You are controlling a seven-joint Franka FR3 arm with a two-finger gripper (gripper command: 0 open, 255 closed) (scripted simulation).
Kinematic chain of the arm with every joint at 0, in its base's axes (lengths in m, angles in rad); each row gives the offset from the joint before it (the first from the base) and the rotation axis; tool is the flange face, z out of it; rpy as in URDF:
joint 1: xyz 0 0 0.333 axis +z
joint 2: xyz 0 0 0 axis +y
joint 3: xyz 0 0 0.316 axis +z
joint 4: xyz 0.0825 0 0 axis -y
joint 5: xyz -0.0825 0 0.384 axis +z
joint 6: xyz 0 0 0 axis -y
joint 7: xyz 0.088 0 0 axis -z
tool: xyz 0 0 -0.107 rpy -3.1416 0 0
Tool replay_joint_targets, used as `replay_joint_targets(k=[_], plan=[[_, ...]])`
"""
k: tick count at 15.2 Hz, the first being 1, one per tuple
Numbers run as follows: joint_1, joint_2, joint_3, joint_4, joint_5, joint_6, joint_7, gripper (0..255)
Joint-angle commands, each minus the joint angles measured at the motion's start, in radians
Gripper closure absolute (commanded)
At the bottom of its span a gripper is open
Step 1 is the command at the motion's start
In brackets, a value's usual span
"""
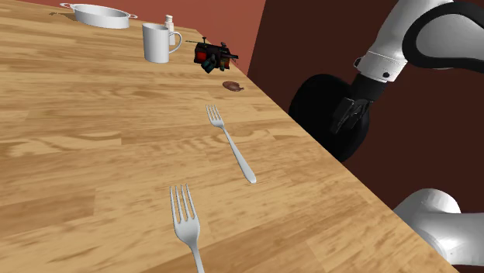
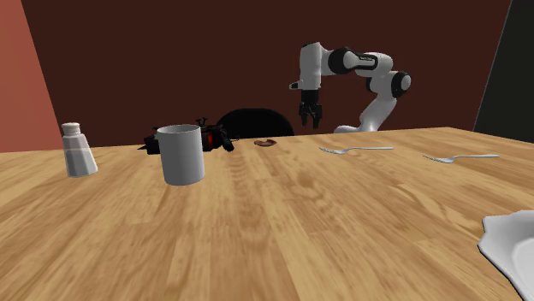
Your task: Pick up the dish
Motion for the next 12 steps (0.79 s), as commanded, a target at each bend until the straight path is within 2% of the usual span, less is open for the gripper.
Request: replay_joint_targets(k=[1,7,12], plan=[[0.0,0.0,0.0,0.0,0.0,0.0,0.0,0],[0.017,0.205,0.083,0.158,0.041,0.063,0.098,0],[0.023,0.38,0.146,0.321,0.047,0.089,0.181,0]])
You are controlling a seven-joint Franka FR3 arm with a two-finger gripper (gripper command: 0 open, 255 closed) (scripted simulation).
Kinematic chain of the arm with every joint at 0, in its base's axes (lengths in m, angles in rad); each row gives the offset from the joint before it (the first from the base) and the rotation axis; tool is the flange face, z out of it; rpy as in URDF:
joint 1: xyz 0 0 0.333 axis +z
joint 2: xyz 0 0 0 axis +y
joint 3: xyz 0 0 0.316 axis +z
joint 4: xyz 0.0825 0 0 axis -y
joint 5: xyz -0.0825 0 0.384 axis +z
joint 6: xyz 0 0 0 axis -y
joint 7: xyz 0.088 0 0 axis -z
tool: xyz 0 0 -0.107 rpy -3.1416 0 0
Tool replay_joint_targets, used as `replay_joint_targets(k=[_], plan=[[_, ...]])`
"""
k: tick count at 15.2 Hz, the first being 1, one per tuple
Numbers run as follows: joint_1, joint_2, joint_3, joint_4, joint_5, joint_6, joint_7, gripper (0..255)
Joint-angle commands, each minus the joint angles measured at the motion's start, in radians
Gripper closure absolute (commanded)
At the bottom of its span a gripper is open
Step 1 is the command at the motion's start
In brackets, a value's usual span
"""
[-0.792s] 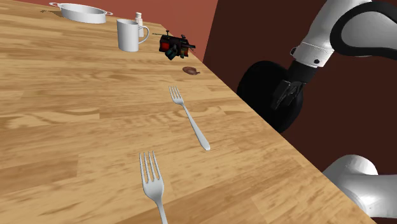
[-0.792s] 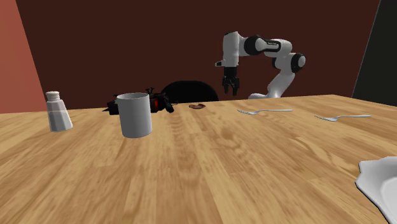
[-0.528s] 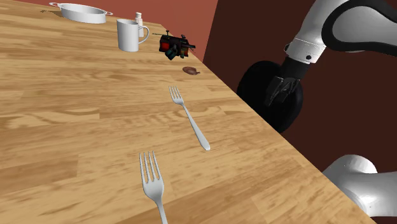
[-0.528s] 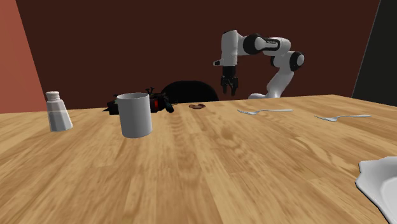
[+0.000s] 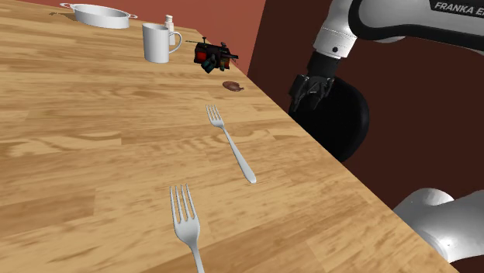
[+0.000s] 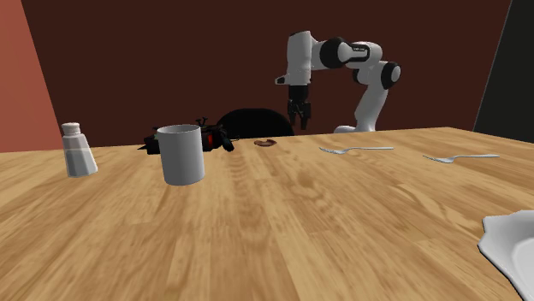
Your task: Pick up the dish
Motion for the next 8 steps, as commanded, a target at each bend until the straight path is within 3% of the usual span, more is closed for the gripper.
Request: replay_joint_targets(k=[1,8], plan=[[0.004,0.069,0.028,0.07,0.0,0.004,0.04,0],[0.017,0.335,0.104,0.366,-0.044,-0.014,0.165,0]])
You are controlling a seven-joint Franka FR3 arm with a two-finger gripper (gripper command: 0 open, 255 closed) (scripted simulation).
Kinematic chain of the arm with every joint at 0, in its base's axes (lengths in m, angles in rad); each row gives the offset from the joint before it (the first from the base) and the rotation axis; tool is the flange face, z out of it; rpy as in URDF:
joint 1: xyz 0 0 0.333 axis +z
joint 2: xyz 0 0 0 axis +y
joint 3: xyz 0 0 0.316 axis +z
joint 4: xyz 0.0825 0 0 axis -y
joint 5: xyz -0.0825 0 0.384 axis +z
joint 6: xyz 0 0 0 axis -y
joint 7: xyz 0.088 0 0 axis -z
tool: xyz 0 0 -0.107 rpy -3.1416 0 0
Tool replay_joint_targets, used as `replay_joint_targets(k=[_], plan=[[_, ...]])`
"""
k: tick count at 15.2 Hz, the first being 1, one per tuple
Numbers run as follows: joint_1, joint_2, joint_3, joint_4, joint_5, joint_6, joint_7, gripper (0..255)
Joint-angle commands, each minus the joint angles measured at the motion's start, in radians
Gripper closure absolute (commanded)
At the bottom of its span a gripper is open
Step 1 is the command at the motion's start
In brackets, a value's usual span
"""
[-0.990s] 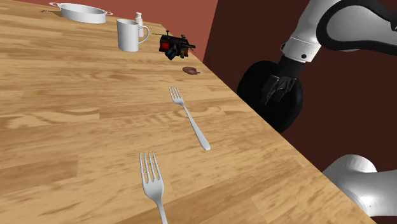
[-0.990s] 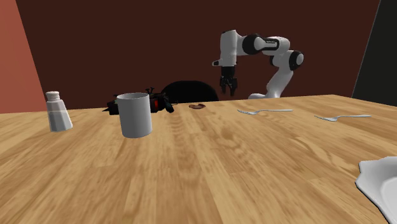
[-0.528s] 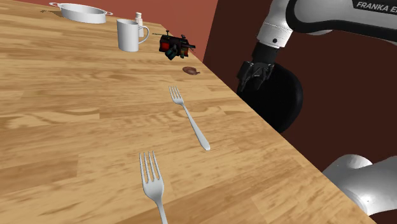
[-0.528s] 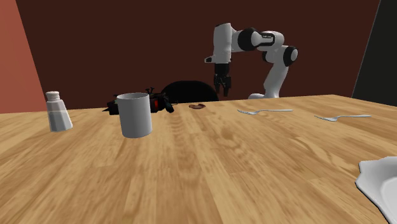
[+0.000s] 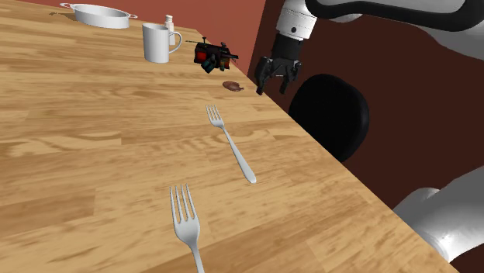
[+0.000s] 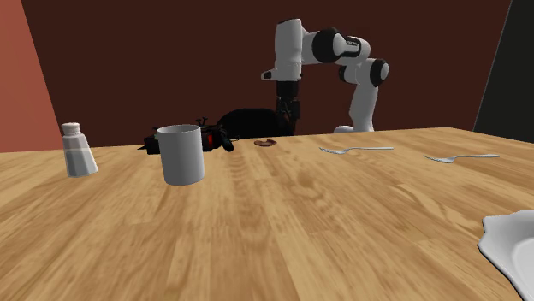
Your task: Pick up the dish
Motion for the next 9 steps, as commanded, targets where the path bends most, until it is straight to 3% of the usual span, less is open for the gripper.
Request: replay_joint_targets(k=[1,9], plan=[[0.006,0.079,0.019,0.099,-0.019,-0.018,0.036,0],[0.077,0.428,0.069,0.568,-0.133,-0.142,0.165,0]])
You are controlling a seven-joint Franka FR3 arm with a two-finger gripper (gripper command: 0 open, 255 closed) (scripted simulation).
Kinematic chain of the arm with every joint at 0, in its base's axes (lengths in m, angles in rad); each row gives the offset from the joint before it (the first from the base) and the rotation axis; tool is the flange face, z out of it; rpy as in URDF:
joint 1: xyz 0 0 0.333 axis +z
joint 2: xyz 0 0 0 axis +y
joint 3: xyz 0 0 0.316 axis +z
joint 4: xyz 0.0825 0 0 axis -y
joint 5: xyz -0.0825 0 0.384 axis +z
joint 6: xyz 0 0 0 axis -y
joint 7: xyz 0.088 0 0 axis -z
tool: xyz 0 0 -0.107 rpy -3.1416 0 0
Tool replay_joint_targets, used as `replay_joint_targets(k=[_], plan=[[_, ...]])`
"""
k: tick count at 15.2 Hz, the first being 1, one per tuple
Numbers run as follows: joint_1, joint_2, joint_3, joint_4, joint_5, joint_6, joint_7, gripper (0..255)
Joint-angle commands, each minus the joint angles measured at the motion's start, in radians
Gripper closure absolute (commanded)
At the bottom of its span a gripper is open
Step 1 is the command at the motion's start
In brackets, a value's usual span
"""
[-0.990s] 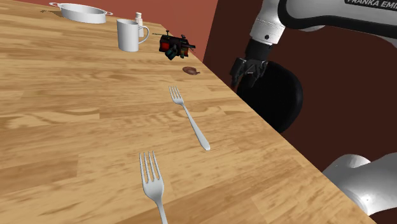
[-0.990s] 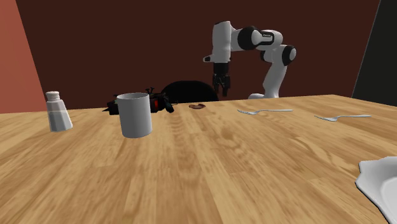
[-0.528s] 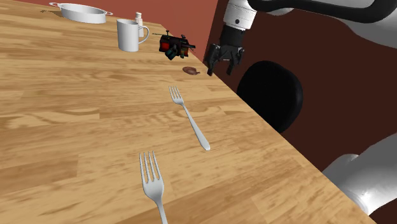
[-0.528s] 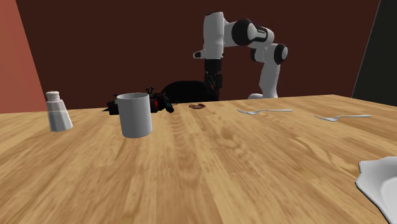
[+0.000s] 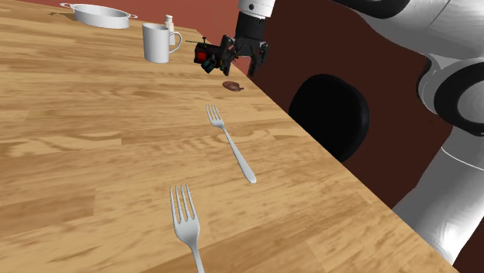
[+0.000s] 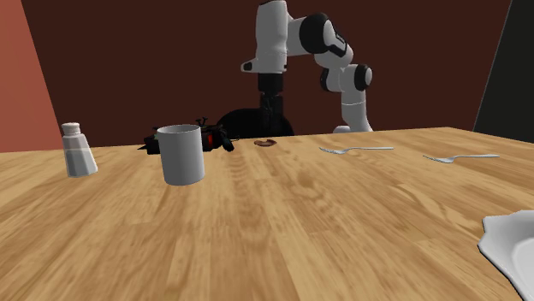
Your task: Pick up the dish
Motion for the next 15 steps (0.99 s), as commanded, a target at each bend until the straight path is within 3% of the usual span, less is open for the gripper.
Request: replay_joint_targets(k=[1,7,9,10,15], plan=[[0.009,0.036,0.001,0.039,-0.012,-0.003,0.01,0],[-0.002,0.002,-0.002,-0.099,-0.002,0.102,0.007,0],[-0.002,0.002,-0.002,-0.099,-0.001,0.102,0.007,0],[-0.003,0.001,-0.002,-0.099,-0.001,0.101,0.006,255],[-0.003,0.001,-0.002,-0.1,-0.001,0.101,0.005,255]])
